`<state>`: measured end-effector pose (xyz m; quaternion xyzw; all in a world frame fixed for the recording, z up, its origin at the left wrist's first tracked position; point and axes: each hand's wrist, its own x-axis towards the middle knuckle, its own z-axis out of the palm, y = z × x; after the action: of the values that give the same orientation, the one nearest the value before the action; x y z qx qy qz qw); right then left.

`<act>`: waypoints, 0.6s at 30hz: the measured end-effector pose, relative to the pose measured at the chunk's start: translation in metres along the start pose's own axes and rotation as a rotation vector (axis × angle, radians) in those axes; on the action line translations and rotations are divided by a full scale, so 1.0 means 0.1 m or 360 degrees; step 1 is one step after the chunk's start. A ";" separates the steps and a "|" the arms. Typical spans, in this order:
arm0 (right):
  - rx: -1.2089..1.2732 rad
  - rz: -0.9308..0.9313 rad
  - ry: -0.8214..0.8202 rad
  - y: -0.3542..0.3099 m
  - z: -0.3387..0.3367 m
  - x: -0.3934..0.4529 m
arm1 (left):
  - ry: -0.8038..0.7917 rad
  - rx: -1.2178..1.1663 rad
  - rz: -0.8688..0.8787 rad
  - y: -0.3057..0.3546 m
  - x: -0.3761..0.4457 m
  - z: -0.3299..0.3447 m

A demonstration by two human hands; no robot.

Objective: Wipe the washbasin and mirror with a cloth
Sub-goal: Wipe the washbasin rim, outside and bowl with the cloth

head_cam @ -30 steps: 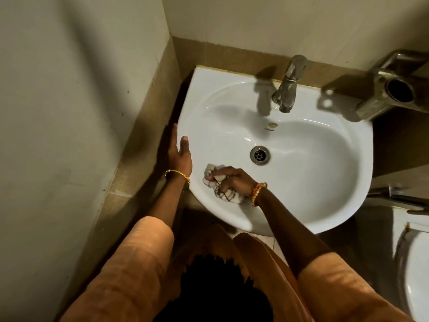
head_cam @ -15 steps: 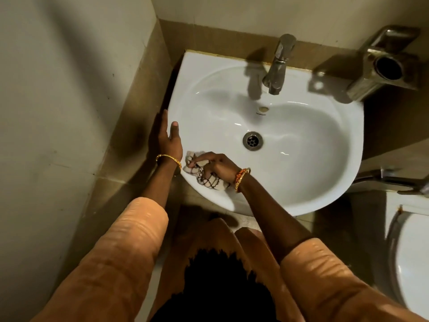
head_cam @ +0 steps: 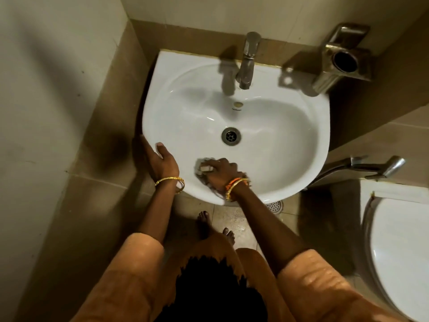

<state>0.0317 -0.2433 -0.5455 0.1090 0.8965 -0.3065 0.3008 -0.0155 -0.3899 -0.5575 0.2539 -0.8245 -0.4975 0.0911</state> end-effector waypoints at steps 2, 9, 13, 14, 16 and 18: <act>0.0191 -0.0054 0.0033 -0.22 0.04 0.05 | 0.0007 0.0064 0.0019 0.00 -0.04 0.02; -0.0441 0.0199 0.0460 0.64 -0.37 0.34 | 0.0065 0.0017 -0.0120 0.04 -0.22 0.01; -0.0533 0.0330 0.0398 0.81 -0.55 0.35 | 0.0160 -0.0024 -0.0190 0.10 -0.51 0.01; -0.0511 0.0347 0.0362 0.75 -0.52 0.30 | 0.0180 -0.0022 -0.0193 0.12 -0.53 0.01; -0.0418 0.0316 0.0204 0.58 -0.36 0.25 | 0.0211 -0.0018 -0.0201 0.15 -0.54 0.01; -0.0314 0.0216 0.0028 0.35 -0.18 0.14 | 0.0241 -0.0019 -0.0212 0.17 -0.55 0.03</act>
<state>0.0251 -0.2045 -0.5595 0.1420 0.9155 -0.1947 0.3222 0.0249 -0.3533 -0.5388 0.3445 -0.7935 -0.4868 0.1213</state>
